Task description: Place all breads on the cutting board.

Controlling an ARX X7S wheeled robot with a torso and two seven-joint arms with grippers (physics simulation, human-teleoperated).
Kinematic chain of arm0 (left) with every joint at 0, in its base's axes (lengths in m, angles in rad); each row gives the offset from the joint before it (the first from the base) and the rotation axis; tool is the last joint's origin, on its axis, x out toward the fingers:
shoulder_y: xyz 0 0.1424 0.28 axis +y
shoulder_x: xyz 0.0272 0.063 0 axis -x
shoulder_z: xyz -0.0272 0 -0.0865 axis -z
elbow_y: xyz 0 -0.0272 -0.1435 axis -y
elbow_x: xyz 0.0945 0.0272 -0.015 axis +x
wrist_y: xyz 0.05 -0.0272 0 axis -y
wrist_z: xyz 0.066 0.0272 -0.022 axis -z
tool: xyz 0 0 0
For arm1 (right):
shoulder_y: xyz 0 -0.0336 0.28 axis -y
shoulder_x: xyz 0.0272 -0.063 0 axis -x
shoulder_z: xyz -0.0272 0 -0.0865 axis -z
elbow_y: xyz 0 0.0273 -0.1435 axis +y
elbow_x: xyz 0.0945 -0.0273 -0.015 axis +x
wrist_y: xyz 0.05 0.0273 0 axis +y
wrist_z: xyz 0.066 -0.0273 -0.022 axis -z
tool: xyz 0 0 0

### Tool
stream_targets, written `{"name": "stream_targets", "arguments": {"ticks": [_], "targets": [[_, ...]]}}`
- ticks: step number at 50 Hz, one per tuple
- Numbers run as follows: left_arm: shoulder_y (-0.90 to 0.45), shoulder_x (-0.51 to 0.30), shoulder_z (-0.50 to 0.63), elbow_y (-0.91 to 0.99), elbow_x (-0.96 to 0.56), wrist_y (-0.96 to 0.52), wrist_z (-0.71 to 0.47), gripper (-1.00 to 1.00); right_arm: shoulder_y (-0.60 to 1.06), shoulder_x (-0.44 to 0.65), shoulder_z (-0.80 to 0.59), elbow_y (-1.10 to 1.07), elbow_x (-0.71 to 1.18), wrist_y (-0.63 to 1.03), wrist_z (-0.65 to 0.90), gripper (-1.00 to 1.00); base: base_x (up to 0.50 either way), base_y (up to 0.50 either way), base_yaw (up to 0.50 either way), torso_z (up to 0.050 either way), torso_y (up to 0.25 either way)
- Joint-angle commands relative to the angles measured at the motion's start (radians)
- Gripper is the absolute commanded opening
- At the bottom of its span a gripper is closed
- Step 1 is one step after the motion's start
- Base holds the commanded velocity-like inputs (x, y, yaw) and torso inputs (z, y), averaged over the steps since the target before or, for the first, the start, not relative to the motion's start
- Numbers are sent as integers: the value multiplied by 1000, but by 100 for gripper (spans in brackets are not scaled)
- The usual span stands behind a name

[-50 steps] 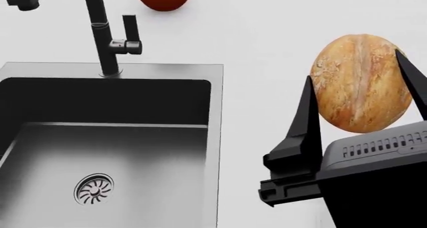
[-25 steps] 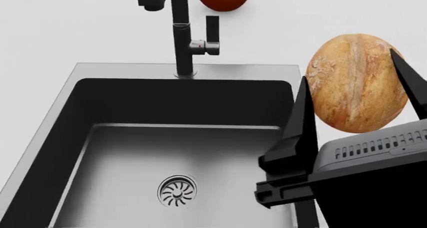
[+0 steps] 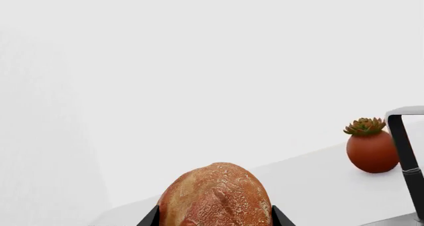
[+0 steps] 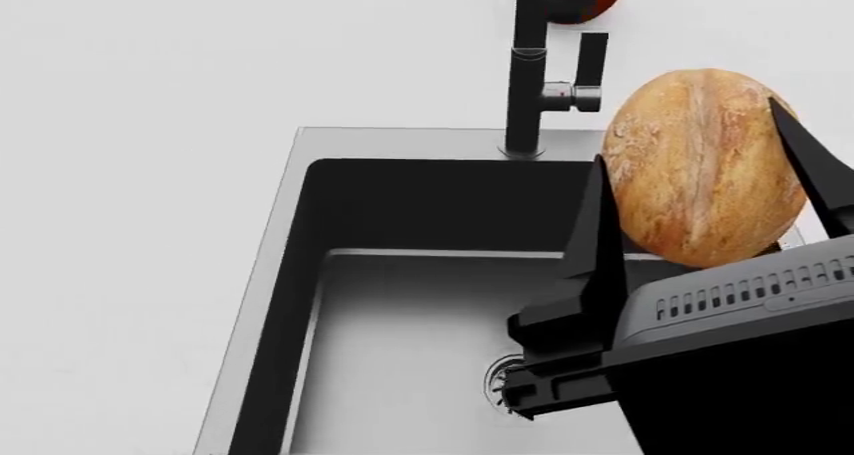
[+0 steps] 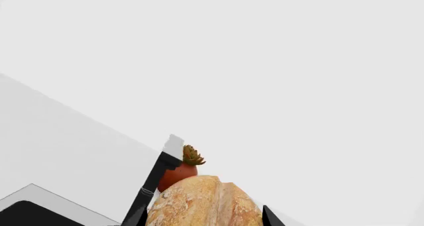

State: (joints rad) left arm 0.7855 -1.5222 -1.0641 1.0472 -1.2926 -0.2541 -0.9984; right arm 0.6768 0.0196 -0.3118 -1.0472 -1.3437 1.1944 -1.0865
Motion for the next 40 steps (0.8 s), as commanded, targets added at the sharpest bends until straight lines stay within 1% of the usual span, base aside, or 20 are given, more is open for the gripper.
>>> {"name": "stream_targets", "arguments": {"ticks": [1, 9, 16, 29, 34, 36, 40], "targets": [[-28, 24, -35, 0, -28, -64, 34, -100, 0, -19, 26, 0, -14, -28, -11, -100, 0, 500, 0, 0, 0], [-22, 24, -13, 0, -8, -51, 32, -100, 7, -19, 2, 0, -48, -16, -28, -100, 0, 500, 0, 0, 0], [-27, 24, -3, 0, -5, -50, 31, -100, 32, -18, -46, 0, -137, 19, -82, -100, 0, 500, 0, 0, 0], [-27, 30, 12, 0, 9, -46, 38, -100, 46, -18, -59, 0, -176, 28, -118, -100, 0, 500, 0, 0, 0], [-29, 26, 22, 0, 13, -45, 37, -100, 37, -18, -15, 0, -118, 2, -92, -100, 0, 500, 0, 0, 0], [-34, 17, 25, 0, 9, -46, 33, -100, 15, -18, 8, 0, -67, -22, -57, -100, 16, 500, 0, 0, 0], [-39, 14, 38, 0, 12, -44, 29, -100, 1, -19, 16, 0, -33, -39, -29, -100, 64, 500, 0, 0, 0]]}}
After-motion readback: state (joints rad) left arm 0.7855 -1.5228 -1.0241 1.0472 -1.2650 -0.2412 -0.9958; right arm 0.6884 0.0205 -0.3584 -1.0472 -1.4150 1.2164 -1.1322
